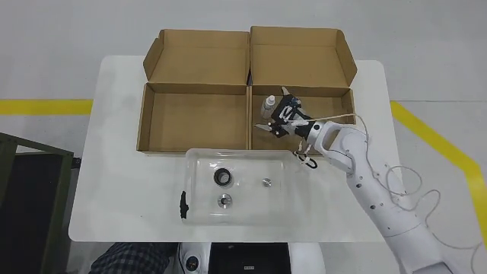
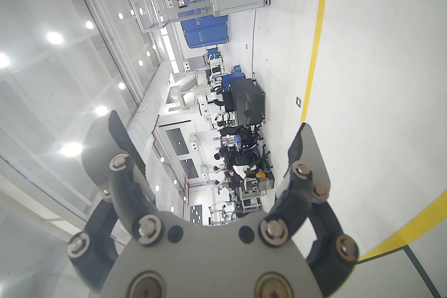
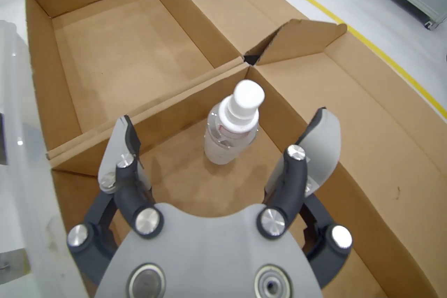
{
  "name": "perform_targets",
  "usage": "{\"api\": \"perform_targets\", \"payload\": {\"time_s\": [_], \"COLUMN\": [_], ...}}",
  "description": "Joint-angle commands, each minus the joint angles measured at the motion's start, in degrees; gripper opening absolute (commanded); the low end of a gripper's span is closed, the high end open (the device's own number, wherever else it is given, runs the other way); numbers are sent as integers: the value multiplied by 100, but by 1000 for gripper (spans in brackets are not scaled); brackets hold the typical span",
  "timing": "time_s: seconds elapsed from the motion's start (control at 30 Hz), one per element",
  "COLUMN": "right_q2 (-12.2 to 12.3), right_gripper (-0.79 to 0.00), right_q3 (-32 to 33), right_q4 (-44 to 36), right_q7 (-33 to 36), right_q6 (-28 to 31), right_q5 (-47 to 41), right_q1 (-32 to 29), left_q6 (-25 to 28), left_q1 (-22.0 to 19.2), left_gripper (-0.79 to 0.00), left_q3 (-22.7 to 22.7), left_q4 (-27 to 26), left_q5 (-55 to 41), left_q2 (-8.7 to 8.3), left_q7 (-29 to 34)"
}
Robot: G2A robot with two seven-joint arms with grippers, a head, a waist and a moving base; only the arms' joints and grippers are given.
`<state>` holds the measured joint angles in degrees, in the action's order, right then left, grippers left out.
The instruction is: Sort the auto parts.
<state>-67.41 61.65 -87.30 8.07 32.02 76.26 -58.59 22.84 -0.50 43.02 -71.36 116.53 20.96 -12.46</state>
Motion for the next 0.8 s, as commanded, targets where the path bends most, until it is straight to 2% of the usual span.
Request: {"api": "perform_targets", "payload": {"time_s": [0.0, 0.37, 0.77], "right_q2": [42, 239, 353], "right_gripper": [0, 0, 0], "right_q3": [119, 720, 892], "right_q4": [-324, -2060, -3021], "right_q7": [82, 765, 1160], "right_q6": [28, 119, 470], "right_q5": [56, 354, 549], "right_q1": [-196, -1301, -2064], "left_q6": [0, 0, 0], "left_q1": [0, 0, 0], "left_gripper": [0, 0, 0], "left_q3": [0, 0, 0], "left_q4": [0, 0, 0], "left_q5": [0, 0, 0], "left_q2": [0, 0, 0], "left_q7": [0, 0, 0]}}
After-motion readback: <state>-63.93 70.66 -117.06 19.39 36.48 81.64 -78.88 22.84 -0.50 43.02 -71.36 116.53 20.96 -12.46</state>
